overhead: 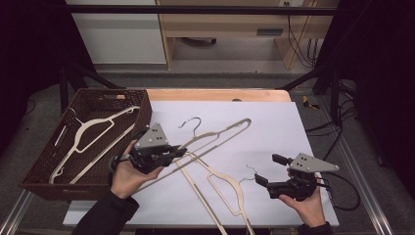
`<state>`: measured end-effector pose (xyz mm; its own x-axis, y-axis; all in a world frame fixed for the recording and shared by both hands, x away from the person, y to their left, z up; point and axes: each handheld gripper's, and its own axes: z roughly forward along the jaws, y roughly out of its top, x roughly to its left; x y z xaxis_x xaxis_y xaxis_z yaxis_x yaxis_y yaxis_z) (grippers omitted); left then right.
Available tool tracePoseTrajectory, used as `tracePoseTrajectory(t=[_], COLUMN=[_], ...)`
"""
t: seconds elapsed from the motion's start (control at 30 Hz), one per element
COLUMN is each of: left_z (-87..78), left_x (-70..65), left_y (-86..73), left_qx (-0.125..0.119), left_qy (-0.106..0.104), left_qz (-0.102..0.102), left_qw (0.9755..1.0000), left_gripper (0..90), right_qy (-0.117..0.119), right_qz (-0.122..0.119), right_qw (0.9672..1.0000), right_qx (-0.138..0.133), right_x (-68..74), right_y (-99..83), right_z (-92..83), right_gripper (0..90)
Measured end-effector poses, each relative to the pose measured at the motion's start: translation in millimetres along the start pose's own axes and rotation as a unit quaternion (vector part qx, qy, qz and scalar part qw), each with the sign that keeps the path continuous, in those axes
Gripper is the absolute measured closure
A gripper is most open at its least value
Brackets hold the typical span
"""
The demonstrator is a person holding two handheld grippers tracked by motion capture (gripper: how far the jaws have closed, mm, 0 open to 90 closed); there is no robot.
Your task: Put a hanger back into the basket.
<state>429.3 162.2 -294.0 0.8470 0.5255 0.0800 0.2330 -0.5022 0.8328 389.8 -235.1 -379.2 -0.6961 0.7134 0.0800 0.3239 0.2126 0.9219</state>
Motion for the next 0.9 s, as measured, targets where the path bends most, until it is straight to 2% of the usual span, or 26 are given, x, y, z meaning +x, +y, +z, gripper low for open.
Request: tracePoseTrajectory(t=[0.2,0.37,0.6,0.9], left_z=[-27.8,-46.5,-68.6,-94.0], left_x=[22.4,44.8,76.8,111.9], left_y=[5.4,3.4,-11.3,-35.1], left_qx=[-0.009,-0.007,-0.008,-0.001], left_qy=[0.026,0.045,0.067,0.095], left_qz=[-0.012,-0.024,-0.045,-0.055], left_qw=[0.9996,0.9987,0.9967,0.994], left_gripper=[86.2,86.2,86.2,86.1], right_qy=[-0.014,-0.019,-0.031,-0.03], right_qz=[-0.001,0.0,-0.002,-0.001], right_qw=[0.9999,0.9997,0.9994,0.9993], right_qx=[0.01,0.013,0.015,0.022], right_x=[0.0,1.2,1.2,1.8], right_y=[-4.1,-5.5,-6.3,-7.2], right_z=[0.9,1.3,1.7,4.5], right_gripper=[8.0,6.8,5.5,5.4])
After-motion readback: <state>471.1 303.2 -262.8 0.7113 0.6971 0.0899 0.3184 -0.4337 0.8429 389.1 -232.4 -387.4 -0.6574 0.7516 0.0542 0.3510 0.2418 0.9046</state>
